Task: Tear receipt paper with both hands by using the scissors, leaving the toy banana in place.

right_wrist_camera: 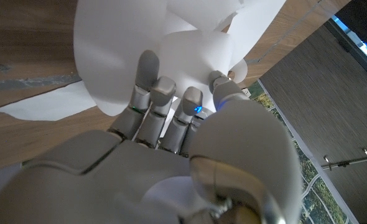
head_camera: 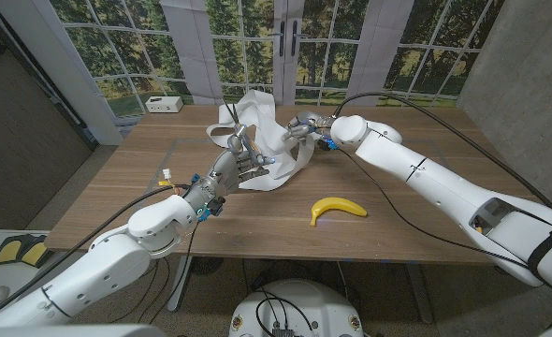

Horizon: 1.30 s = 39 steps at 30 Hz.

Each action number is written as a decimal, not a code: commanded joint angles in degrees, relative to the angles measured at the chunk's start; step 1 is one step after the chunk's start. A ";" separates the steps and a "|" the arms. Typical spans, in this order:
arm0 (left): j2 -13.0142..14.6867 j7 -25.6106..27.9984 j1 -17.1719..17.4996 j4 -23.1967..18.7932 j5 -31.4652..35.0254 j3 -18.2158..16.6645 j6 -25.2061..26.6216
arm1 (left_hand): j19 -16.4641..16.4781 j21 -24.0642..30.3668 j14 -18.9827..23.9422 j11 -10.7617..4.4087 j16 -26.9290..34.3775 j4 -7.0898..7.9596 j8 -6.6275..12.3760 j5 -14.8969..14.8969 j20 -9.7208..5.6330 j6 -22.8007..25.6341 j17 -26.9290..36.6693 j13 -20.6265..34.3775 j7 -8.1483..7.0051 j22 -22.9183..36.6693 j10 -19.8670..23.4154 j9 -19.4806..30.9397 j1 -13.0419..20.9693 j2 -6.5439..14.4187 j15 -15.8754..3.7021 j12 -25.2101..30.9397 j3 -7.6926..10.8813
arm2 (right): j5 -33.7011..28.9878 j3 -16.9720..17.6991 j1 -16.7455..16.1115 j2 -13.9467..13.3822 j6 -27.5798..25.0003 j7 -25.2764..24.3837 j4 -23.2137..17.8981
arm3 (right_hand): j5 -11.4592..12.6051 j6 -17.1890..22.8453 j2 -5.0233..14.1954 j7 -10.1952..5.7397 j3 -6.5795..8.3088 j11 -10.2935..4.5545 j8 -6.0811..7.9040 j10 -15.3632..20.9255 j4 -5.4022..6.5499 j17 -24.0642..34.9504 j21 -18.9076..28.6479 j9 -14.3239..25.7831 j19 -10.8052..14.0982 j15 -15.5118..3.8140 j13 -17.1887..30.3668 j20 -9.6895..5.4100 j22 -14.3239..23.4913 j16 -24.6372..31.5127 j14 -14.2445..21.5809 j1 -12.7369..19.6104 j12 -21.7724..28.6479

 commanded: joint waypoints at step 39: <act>2.23 -8.91 -10.31 3.67 0.47 5.85 3.55 | 0.70 -0.97 0.71 -0.93 -0.48 0.35 9.22 -0.14 0.35 3.87 0.31 0.55 4.02 0.20 1.60 7.01 -1.04 -0.92 0.17 -0.84 -0.23 | 31.65 12.68 -2.24 -4.65 15.41 9.79 6.06 | 9.28 2.98 -3.96 2.95 4.64 -0.93 4.65 4.11 -0.03 -0.18 0.13 10.21 3.49 -5.81 0.14 -3.77 -1.55 -1.27 3.42 -1.72 -1.34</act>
